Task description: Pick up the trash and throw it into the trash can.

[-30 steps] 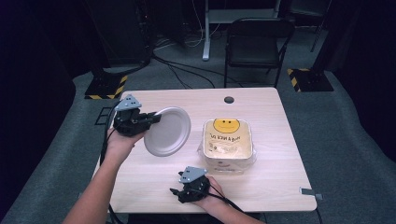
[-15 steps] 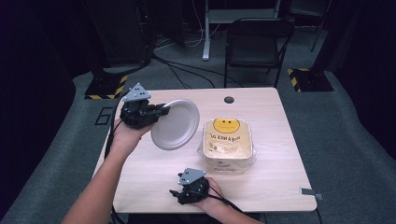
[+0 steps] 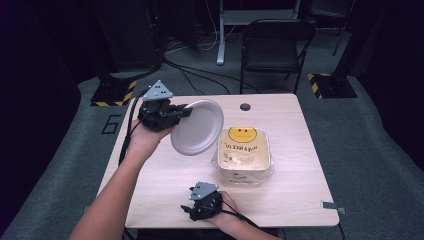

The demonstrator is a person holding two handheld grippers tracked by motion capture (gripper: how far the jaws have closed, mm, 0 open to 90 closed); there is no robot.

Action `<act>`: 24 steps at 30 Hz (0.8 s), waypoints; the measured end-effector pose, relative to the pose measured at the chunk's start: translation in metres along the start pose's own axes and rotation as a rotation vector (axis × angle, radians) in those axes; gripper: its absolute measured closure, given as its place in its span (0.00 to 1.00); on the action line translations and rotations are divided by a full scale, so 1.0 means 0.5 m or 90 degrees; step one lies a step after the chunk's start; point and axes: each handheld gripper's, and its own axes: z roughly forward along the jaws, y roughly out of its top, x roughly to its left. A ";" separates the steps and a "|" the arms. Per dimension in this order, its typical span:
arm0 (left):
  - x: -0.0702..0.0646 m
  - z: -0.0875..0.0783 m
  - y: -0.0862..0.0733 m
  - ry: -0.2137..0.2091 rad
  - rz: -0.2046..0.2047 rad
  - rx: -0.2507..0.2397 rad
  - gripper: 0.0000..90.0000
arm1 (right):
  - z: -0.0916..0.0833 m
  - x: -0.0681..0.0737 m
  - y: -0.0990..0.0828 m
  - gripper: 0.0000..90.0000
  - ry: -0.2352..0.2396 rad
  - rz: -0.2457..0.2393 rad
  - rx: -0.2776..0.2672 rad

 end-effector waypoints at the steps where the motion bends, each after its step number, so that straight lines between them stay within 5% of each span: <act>1: -0.002 0.001 0.003 -0.002 0.002 0.000 0.91 | 0.000 0.001 0.000 0.38 0.000 0.002 0.000; 24: -0.064 0.046 0.071 -0.037 0.042 -0.002 0.91 | -0.002 -0.008 0.000 0.38 -0.011 0.004 0.003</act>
